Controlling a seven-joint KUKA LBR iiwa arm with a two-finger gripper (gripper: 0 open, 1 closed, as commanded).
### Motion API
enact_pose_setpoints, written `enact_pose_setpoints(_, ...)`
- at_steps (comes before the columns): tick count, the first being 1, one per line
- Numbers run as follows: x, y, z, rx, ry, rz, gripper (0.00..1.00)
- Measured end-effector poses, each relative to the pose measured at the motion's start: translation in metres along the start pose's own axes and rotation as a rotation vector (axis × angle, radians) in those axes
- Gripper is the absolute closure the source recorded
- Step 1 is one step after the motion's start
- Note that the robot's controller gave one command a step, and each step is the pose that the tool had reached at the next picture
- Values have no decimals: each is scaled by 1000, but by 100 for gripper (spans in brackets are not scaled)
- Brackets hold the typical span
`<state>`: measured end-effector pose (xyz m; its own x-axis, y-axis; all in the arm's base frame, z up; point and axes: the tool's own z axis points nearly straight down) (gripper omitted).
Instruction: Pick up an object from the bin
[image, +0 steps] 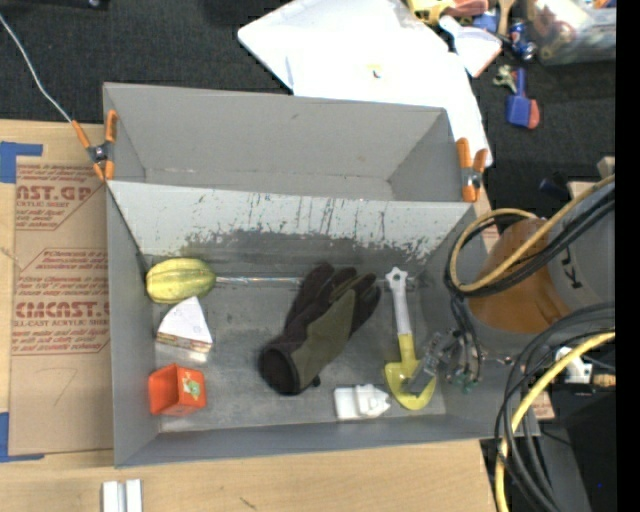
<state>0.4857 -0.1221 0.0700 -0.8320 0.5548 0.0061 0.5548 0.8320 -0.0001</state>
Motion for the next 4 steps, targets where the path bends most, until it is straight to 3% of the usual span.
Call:
enact_pose_setpoints(1, 2, -1, -6, 2, 7, 0, 100)
enact_pose_setpoints(4, 2, -1, -67, 2, 7, 0, 100)
